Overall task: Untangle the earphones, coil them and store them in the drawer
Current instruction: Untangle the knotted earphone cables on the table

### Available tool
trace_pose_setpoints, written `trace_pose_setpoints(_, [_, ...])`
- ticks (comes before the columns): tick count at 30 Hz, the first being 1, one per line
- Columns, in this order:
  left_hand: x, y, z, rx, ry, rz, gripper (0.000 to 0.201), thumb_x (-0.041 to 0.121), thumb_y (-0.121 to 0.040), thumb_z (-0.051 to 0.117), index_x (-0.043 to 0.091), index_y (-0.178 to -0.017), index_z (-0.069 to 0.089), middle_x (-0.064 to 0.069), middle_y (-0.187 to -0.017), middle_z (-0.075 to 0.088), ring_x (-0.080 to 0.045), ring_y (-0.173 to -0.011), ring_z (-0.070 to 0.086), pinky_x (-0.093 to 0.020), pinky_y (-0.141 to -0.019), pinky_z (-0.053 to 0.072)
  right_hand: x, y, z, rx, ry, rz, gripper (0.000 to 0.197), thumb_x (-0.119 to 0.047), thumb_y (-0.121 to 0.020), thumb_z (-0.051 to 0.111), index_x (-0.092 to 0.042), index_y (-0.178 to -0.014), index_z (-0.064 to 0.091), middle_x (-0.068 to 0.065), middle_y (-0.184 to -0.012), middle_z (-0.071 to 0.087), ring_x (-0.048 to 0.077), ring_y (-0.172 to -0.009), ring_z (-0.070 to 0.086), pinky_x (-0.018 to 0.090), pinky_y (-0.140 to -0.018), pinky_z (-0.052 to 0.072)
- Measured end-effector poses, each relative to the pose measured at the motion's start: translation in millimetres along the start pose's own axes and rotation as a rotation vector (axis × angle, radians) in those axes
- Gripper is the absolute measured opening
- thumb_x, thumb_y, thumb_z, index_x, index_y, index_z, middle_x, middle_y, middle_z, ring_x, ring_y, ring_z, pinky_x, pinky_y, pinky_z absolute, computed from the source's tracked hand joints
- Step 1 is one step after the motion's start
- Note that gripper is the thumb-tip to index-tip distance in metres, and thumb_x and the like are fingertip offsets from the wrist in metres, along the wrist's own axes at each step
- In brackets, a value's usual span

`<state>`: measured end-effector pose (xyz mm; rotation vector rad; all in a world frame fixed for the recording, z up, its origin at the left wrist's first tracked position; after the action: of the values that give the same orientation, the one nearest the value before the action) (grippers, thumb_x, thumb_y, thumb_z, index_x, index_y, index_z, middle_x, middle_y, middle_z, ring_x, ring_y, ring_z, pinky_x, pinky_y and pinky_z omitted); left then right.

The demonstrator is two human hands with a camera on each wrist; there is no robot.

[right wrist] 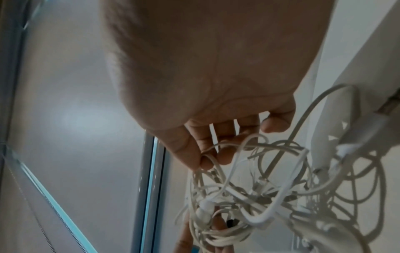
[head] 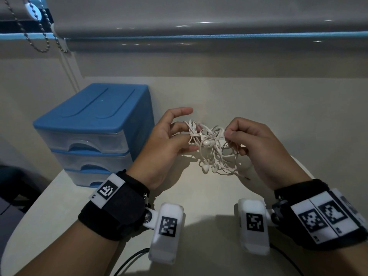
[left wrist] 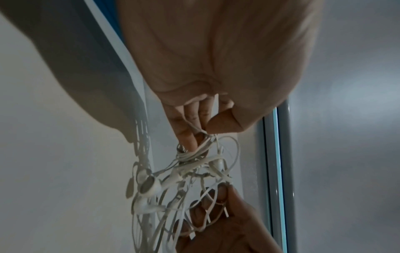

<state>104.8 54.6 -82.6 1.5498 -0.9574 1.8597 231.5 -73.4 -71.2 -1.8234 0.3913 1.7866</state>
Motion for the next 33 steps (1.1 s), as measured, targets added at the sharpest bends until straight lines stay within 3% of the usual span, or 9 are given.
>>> trace_pose_setpoints(3, [-1, 0, 2, -0.020, -0.014, -0.006, 0.052, -0.002, -0.086, 0.059, 0.021, -0.132, 0.060, -0.008, -0.099, 0.068, -0.020, -0.092, 0.066, -0.035, -0.084, 0.056, 2, -1, -1, 0.014, 0.018, -0.001, 0.020, 0.006, -0.096, 0.051, 0.003, -0.076, 0.054, 0.006, -0.063, 0.047, 0.006, -0.048, 0.043, 0.012, -0.045, 0.037])
trace_pose_setpoints(5, [-1, 1, 2, -0.030, -0.020, -0.004, 0.051, 0.003, -0.083, 0.064, 0.022, -0.130, 0.063, -0.006, -0.093, 0.064, -0.020, -0.089, 0.064, -0.035, -0.084, 0.055, 5, -3, -4, 0.030, 0.070, -0.001, 0.023, 0.003, -0.095, 0.053, -0.001, -0.072, 0.056, 0.007, -0.064, 0.049, 0.007, -0.053, 0.044, 0.012, -0.048, 0.037])
trace_pose_setpoints(7, [0, 1, 2, -0.027, -0.040, 0.011, 0.047, -0.001, -0.088, 0.070, 0.021, -0.129, 0.064, 0.000, -0.085, 0.061, -0.014, -0.082, 0.064, -0.030, -0.081, 0.053, 7, -5, -7, 0.022, 0.174, -0.016, 0.024, -0.001, -0.093, 0.057, -0.003, -0.069, 0.058, 0.006, -0.065, 0.052, 0.009, -0.058, 0.046, 0.014, -0.053, 0.038])
trace_pose_setpoints(11, [-1, 1, 4, -0.055, -0.068, 0.042, 0.042, -0.001, -0.090, 0.071, 0.018, -0.127, 0.065, -0.013, -0.088, 0.054, -0.024, -0.080, 0.059, -0.031, -0.080, 0.053, 9, -6, -7, -0.021, 0.306, -0.035, 0.024, -0.012, -0.087, 0.064, -0.005, -0.064, 0.064, 0.009, -0.063, 0.055, 0.010, -0.060, 0.048, 0.022, -0.062, 0.039])
trace_pose_setpoints(14, [-2, 1, 5, -0.076, -0.075, 0.047, 0.040, 0.001, -0.090, 0.072, 0.017, -0.126, 0.066, -0.015, -0.089, 0.054, -0.025, -0.081, 0.059, -0.027, -0.080, 0.055, 4, -6, -13, 0.054, 0.320, -0.119, 0.015, -0.014, -0.087, 0.071, -0.011, -0.072, 0.070, 0.018, -0.076, 0.064, 0.012, -0.065, 0.052, 0.030, -0.068, 0.044])
trace_pose_setpoints(19, [-1, 2, 6, -0.086, -0.084, 0.045, 0.040, 0.002, -0.090, 0.073, 0.015, -0.127, 0.065, -0.012, -0.084, 0.058, -0.024, -0.080, 0.061, -0.029, -0.078, 0.055, 3, -5, -5, -0.025, 0.408, -0.196, 0.011, -0.012, -0.085, 0.078, -0.023, -0.084, 0.080, 0.002, -0.086, 0.071, 0.024, -0.073, 0.058, 0.035, -0.074, 0.048])
trace_pose_setpoints(25, [0, 3, 7, -0.101, -0.105, 0.043, 0.040, 0.003, -0.090, 0.072, 0.016, -0.128, 0.065, -0.017, -0.091, 0.058, -0.026, -0.079, 0.062, -0.032, -0.079, 0.055, 12, -3, 5, -0.164, 0.484, -0.130, 0.009, -0.013, -0.081, 0.083, -0.021, -0.081, 0.079, -0.001, -0.083, 0.064, 0.017, -0.066, 0.052, 0.028, -0.066, 0.044])
trace_pose_setpoints(29, [0, 2, 5, -0.091, -0.135, 0.043, 0.037, 0.003, -0.092, 0.070, 0.019, -0.126, 0.066, -0.016, -0.090, 0.058, -0.019, -0.079, 0.064, -0.031, -0.078, 0.054, 5, -6, -3, 0.000, 0.453, -0.157, 0.010, -0.012, -0.082, 0.081, -0.019, -0.076, 0.079, 0.000, -0.080, 0.069, 0.025, -0.069, 0.060, 0.032, -0.068, 0.049])
trace_pose_setpoints(33, [0, 2, 4, -0.081, -0.191, 0.038, 0.036, 0.002, -0.094, 0.068, 0.021, -0.125, 0.066, -0.014, -0.093, 0.060, -0.015, -0.080, 0.064, -0.029, -0.076, 0.053, 4, -6, -17, 0.234, 0.254, -0.138, 0.011, -0.006, -0.079, 0.081, -0.015, -0.073, 0.079, 0.007, -0.084, 0.072, 0.016, -0.064, 0.060, 0.022, -0.063, 0.050])
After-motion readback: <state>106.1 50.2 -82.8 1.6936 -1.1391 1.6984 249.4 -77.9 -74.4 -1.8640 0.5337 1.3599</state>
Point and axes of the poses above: each hand's wrist, its own y-axis away from the middle knuckle, its own z-axis out of the palm, x = y × z, the point moved 6 cm from there along -y, towards the middle knuckle
